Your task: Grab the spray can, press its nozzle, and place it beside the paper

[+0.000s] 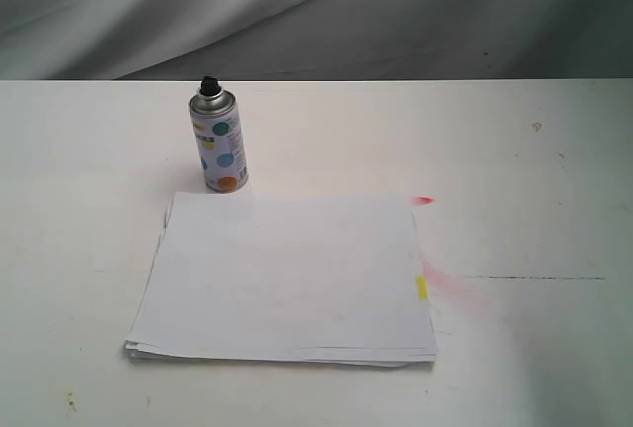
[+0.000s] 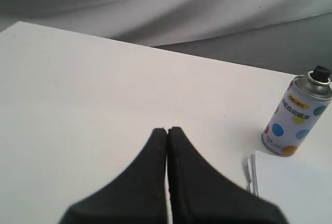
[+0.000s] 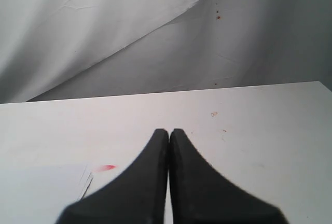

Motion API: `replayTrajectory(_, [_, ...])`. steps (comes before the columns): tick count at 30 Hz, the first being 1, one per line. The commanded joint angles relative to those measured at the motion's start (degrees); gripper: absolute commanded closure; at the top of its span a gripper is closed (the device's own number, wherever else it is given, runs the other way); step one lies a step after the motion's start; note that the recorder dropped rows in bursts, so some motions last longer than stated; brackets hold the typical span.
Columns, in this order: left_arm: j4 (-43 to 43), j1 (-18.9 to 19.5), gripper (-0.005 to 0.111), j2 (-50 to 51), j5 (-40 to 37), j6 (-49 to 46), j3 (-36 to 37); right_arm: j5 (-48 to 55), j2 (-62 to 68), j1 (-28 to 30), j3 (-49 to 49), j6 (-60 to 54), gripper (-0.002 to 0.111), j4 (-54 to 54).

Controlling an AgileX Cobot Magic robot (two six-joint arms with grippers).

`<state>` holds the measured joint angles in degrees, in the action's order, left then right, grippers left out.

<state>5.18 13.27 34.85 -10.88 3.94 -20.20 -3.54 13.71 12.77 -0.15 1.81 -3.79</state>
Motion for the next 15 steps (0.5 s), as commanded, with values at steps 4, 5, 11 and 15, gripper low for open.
replayTrajectory(4, [1.84,0.09,0.105,8.95,-0.96,1.73,-4.49,-0.58,0.08,0.47,0.15,0.03,0.108,0.77])
replayTrajectory(5, [1.84,0.09,0.105,9.24,-0.96,1.86,-4.49,-0.58,0.08,0.47,0.15,0.03,0.108,0.77])
replayTrajectory(11, [1.84,0.09,0.105,9.26,-1.19,2.11,-4.49,-0.58,0.08,0.47,0.15,0.03,0.108,0.77])
replayTrajectory(15, [1.84,0.09,0.105,9.26,-0.92,2.11,-4.49,-0.58,0.08,0.47,0.15,0.03,0.108,0.77])
